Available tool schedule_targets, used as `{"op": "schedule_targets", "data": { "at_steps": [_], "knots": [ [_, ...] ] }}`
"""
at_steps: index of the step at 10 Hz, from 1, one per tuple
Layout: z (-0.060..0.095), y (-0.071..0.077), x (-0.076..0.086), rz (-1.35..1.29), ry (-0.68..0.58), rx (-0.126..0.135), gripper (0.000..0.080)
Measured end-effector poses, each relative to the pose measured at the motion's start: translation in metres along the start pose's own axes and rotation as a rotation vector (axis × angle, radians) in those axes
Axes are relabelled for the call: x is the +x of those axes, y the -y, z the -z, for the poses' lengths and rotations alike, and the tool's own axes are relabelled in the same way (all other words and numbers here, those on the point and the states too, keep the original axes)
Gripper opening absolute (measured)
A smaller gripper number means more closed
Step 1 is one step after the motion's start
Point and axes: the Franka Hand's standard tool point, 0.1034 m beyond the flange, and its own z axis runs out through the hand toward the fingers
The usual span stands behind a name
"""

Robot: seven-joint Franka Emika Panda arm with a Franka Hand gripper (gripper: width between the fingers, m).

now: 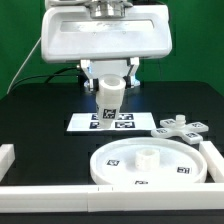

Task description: Assemble round table

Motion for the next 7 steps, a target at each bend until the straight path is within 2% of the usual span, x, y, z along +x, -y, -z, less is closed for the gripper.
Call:
{"op": "schedule_targets", "data": {
  "at_steps": [1,2,4,5,7],
  "knots": [
    [0.000,0.005,0.002,-0.029,-0.023,0.003,0.0406],
    [-0.001,0.018,0.006,-0.070,-0.045,0.007,0.0406],
    [-0.004,0.060,0.014,-0.164,-0.034,0.021,0.0406],
    [-0.004,0.059,0.014,-0.142,-0.030,0.012,0.0406],
    [-0.004,0.058,0.014,-0.146,-0.030,0.011,0.0406]
  ]
}}
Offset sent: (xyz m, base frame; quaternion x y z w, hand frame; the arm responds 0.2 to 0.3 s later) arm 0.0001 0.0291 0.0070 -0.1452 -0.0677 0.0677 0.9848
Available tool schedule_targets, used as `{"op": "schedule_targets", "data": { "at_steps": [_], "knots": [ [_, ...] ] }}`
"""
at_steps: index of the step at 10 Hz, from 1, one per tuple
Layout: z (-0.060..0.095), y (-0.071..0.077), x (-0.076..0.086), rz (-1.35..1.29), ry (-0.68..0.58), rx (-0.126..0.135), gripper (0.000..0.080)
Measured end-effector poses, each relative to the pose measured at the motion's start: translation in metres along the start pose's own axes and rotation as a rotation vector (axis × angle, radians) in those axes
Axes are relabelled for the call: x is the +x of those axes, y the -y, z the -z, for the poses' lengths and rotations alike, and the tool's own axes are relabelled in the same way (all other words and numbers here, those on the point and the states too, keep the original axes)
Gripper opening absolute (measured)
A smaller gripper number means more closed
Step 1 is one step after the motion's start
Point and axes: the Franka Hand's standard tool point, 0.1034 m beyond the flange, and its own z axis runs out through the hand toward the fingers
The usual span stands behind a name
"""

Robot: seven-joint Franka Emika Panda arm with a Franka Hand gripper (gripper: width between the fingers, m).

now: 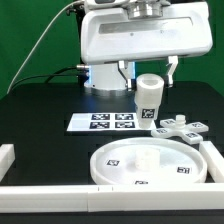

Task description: Assemble round table

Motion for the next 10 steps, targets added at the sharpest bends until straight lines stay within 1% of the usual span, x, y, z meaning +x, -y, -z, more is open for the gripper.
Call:
{"op": "schedule_targets", "data": {
  "at_steps": [1,2,3,4,5,6,7,8,9,10],
  "knots": [
    [0.000,-0.006,-0.001,0.000,-0.020,-0.005,0.0406],
    [0.000,-0.013,-0.006,-0.024,-0.024,0.006,0.0406],
    [0.001,-0.020,-0.004,-0.008,-0.045,0.006,0.0406],
    [0.003,-0.038,-0.004,0.029,-0.121,-0.047,0.0406],
    [-0.001,-0.047,-0.010,0.035,-0.152,-0.074,0.0406],
    [-0.001,-0.057,-0.008,0.027,-0.249,-0.143,0.0406],
    [-0.015,-0.042,-0.017,0.003,-0.249,-0.108,0.0406],
    [-0.018,-0.041,-0.019,0.020,-0.212,-0.069,0.0406],
    [-0.016,-0.044,-0.017,0.007,-0.221,-0.074,0.0406],
    [-0.018,-0.038,-0.019,-0.003,-0.217,-0.066,0.0406]
  ]
}}
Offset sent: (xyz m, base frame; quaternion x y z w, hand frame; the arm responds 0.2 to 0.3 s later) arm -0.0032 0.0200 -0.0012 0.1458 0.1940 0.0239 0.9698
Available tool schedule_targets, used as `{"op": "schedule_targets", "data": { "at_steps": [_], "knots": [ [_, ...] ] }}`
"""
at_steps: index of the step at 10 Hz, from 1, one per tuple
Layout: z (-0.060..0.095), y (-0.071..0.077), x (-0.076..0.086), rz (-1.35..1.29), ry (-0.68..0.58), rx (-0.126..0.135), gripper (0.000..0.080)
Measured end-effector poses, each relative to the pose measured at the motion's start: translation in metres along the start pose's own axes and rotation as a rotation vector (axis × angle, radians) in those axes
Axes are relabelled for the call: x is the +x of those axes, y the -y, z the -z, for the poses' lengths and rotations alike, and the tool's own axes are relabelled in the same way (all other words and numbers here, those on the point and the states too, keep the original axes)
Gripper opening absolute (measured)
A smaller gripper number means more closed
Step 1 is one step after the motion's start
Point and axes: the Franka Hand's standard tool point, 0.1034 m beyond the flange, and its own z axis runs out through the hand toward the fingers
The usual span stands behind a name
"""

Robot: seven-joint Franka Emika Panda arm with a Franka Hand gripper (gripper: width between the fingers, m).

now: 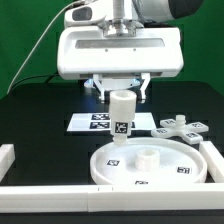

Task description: Assemble round table

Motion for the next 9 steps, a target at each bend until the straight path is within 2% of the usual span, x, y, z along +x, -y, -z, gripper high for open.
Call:
{"op": "schedule_targets", "data": {
  "at_steps": [3,5,7,8,9],
  "knots": [
    [0.002,0.046,-0.002,-0.067,0.004,0.041,0.0406],
    [0.005,0.047,0.001,-0.077,0.007,0.001,0.0406],
    [0.004,0.044,-0.001,-0.086,0.010,-0.005,0.0406],
    [0.004,0.039,0.004,-0.071,-0.017,-0.020,0.0406],
    [0.001,0.038,0.002,-0.071,-0.004,-0.010,0.0406]
  ]
}}
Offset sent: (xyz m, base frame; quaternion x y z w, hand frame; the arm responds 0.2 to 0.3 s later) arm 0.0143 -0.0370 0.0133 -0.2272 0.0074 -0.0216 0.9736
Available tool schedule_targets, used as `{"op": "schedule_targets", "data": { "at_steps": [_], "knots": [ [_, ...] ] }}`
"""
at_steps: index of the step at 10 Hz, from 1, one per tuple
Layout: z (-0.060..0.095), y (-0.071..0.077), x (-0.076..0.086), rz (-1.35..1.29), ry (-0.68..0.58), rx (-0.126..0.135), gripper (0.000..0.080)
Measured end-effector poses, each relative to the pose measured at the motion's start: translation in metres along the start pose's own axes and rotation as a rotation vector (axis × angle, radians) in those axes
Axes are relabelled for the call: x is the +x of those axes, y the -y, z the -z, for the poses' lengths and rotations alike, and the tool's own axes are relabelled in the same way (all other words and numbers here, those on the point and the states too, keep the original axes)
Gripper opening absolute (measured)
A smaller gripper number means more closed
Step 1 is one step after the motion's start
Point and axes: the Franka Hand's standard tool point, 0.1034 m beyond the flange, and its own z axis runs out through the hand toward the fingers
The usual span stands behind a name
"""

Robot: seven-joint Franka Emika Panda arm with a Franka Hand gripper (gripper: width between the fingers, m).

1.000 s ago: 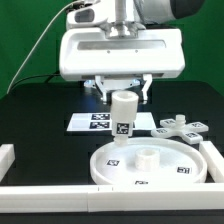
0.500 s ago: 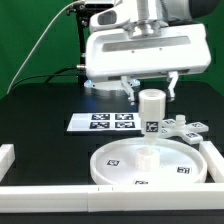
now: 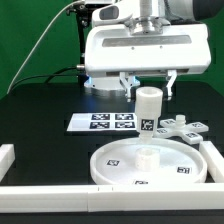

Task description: Assemble round table

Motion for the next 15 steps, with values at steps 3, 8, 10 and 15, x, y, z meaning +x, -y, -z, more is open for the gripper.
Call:
{"op": "schedule_targets", "data": {
  "at_steps": [3,8,10,15],
  "knots": [
    [-0.008,0.004,-0.011,-0.015,0.024,0.005,0.0406],
    [-0.014,0.003,-0.012,-0.011,0.025,0.007,0.0407],
    [-0.016,0.004,-0.012,-0.018,0.027,0.009,0.0407],
    [-0.024,0.005,-0.023,-0.011,0.021,0.000,0.0407]
  ]
}}
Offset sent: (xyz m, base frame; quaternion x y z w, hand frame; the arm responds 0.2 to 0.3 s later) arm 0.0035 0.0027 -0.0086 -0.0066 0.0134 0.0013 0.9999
